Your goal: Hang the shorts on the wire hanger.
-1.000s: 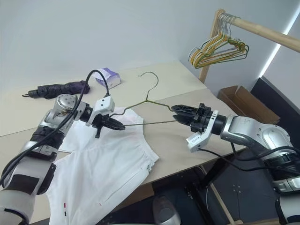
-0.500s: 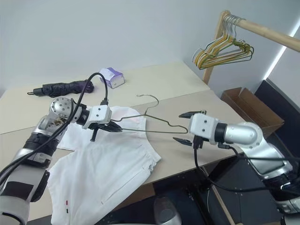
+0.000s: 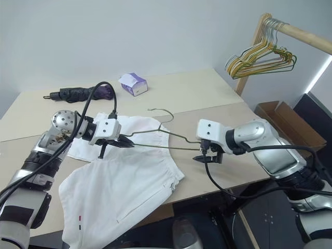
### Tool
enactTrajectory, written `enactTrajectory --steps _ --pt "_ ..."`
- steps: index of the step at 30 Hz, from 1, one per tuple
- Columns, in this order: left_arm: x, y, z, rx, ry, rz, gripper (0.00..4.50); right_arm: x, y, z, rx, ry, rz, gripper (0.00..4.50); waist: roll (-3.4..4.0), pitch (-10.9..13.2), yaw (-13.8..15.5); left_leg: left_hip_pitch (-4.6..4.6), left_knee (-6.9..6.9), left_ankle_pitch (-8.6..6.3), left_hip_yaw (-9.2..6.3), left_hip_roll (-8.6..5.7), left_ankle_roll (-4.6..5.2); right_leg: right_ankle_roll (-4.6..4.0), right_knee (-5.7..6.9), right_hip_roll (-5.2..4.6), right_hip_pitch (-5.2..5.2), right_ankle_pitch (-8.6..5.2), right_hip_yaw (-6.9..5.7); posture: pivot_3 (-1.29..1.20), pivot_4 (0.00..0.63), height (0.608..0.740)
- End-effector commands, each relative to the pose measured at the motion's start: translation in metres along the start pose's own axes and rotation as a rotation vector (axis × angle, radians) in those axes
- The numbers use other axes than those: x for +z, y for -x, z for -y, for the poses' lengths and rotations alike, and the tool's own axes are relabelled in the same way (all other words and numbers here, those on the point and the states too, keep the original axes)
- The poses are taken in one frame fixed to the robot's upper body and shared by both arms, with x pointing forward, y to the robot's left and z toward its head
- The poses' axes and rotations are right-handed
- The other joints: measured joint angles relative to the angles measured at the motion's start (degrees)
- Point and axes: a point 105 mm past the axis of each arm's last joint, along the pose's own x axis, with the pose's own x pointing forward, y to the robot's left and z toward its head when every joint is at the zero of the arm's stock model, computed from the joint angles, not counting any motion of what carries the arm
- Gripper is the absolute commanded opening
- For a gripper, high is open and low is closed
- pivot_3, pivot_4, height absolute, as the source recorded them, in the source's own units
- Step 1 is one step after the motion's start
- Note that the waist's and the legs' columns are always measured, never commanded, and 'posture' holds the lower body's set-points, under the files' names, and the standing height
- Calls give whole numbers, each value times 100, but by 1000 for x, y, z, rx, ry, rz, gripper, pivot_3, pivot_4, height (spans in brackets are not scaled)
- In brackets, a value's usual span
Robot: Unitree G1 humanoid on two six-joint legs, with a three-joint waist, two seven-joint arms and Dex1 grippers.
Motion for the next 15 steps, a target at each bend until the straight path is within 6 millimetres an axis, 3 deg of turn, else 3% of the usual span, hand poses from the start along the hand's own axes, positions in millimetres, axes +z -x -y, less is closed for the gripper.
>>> enactTrajectory --steps 1,10,11,15 --pt "11 6 -7 23 -55 17 0 8 2 4 -5 7 -12 3541 0 0 5 0 0 0 0 0 0 0 0 0 0 0 0 -333 0 740" --pt "14 5 -7 12 -71 19 0 13 -6 3 22 38 -17 232 0 0 8 0 1 0 -1 -1 0 1 2 0 0 0 0 -330 0 740" --pt "13 4 -8 15 -65 17 0 13 -6 3 22 42 -15 32 0 0 7 0 1 0 -1 -1 0 1 2 0 0 0 0 -330 0 740" --pt "14 4 -7 12 -63 24 0 14 -7 2 25 52 -6 32 0 0 5 0 1 0 -2 -2 0 2 3 0 0 0 -1 -331 0 740"
